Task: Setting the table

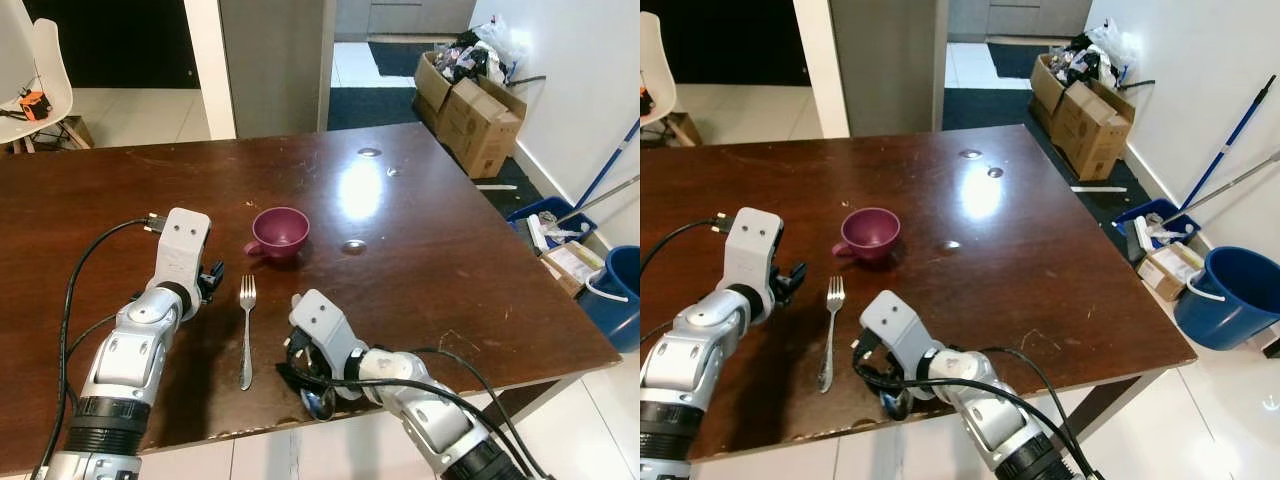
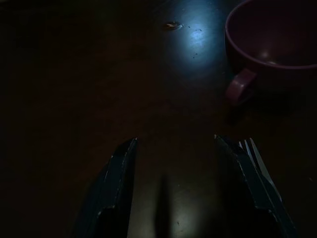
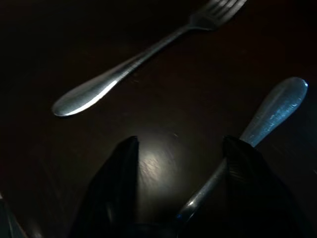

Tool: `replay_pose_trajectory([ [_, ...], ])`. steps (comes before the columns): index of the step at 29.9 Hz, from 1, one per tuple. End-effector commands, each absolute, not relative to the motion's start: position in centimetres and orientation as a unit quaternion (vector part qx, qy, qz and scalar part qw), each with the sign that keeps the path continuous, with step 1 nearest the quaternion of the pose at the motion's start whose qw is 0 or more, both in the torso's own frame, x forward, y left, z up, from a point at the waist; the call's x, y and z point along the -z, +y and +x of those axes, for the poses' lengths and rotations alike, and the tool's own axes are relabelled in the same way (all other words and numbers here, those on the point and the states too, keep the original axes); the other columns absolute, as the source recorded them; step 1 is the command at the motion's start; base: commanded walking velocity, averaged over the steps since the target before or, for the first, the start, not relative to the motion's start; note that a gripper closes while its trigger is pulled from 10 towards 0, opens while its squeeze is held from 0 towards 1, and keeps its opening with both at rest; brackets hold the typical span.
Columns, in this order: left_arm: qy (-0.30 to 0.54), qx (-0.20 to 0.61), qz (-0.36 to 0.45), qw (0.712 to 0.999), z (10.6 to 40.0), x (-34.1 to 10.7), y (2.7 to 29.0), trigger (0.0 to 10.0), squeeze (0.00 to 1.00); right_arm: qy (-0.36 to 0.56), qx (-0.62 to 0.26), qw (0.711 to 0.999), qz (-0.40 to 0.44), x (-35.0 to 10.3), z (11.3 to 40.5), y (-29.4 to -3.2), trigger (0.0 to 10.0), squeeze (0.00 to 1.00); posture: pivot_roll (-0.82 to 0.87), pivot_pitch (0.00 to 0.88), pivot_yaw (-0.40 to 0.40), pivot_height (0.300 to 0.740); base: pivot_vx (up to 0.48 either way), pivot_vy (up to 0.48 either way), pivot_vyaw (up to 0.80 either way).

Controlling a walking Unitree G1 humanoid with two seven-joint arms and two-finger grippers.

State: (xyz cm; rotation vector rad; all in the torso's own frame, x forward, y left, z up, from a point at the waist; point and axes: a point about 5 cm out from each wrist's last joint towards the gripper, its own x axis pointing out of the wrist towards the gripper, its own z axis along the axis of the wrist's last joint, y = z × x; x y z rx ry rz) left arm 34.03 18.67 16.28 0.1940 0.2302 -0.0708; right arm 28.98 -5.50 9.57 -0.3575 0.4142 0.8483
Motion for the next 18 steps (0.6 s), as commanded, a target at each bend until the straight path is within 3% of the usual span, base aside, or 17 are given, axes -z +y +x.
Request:
replay_pose_trajectory([
  [1,0.118,0.032,0.096,0.988,34.0,-16.2,18.7,10.0,0.0,0.29,-0.353,0.873,-0.174,-5.9,28.0,-8.5,1.2,0.0,-0.04,0.088,0.056,0.74,0.0,0.0,0.0],
  [2,0.118,0.033,0.096,0.988,34.0,-16.2,18.6,10.0,0.0,0.291,-0.347,0.874,-0.174,-5.8,28.0,-8.8,1.2,0.0,-0.04,0.088,0.056,0.74,0.0,0.0,0.0],
  [3,0.118,0.034,0.096,0.988,34.0,-16.2,18.6,10.0,0.0,0.293,-0.344,0.875,-0.174,-5.8,28.0,-9.0,0.0,0.0,-0.05,0.089,0.057,0.74,0.0,0.0,0.0],
  [18,0.122,0.042,0.098,0.987,34.0,-16.0,18.1,10.0,0.0,0.236,-0.347,0.894,-0.157,-7.4,29.1,-12.8,0.0,0.0,-0.04,0.094,0.074,0.74,0.0,0.0,0.0],
])
